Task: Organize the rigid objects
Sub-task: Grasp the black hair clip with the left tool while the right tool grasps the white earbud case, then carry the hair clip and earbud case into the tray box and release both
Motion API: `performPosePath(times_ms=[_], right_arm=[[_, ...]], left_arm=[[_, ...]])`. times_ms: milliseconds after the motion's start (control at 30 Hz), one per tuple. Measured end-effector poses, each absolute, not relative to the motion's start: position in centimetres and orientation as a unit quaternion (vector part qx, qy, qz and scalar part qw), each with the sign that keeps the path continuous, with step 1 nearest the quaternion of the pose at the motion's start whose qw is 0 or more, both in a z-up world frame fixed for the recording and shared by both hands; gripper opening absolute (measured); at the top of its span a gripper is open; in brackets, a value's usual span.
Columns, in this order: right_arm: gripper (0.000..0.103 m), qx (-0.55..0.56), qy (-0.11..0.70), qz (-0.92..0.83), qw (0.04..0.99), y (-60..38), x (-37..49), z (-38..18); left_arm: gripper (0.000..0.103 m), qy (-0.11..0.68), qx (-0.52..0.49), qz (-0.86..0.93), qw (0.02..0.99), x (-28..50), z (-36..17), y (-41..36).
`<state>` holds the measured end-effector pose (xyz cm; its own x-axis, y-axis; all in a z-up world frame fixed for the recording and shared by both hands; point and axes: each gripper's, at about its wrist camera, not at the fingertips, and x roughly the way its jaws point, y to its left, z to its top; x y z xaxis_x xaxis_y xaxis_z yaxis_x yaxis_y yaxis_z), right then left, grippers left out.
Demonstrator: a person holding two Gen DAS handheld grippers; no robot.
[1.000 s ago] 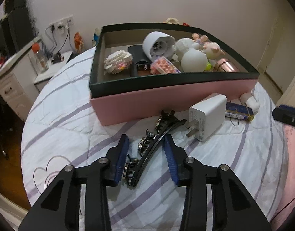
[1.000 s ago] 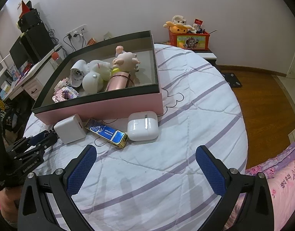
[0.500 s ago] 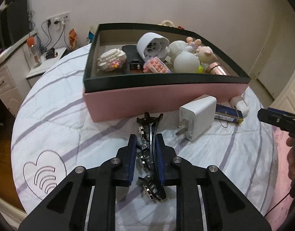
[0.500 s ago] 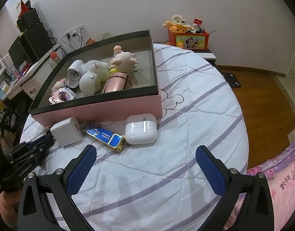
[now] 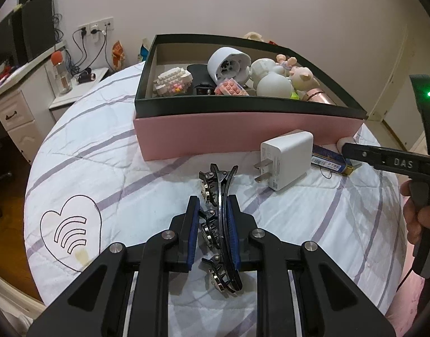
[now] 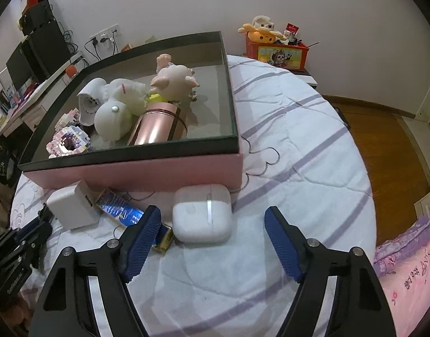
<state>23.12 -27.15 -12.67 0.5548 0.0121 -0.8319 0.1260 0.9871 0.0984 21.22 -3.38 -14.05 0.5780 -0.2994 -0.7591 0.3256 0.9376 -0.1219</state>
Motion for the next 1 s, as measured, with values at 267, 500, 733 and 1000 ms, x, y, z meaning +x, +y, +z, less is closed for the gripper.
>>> performPosePath(times_ms=[267, 500, 733, 1000], right_arm=[[0.057, 0.035, 0.482, -0.048, 0.874, -26.7, 23.8, -13.7], [0.044, 0.049, 0.467, -0.045, 0.882, -27.6, 22.1, -13.4], [0.044, 0.058, 0.454, -0.033, 0.889, -27.2, 20.2, -11.6], [0.045, 0.054, 0.425, -0.005, 0.904, -25.8, 19.4, -7.6]], left_arm=[[0.019, 0.423, 0.008, -0.175, 0.889, 21.3, -14.1, -3.3], [0.019, 0.421, 0.003, -0.172, 0.891, 21.0, -13.9, -2.9], [0.019, 0.415, -0.004, -0.167, 0.895, 20.7, -13.1, -2.3], [0.019, 0.396, -0.01, -0.174, 0.902, 20.3, -10.1, -1.6]])
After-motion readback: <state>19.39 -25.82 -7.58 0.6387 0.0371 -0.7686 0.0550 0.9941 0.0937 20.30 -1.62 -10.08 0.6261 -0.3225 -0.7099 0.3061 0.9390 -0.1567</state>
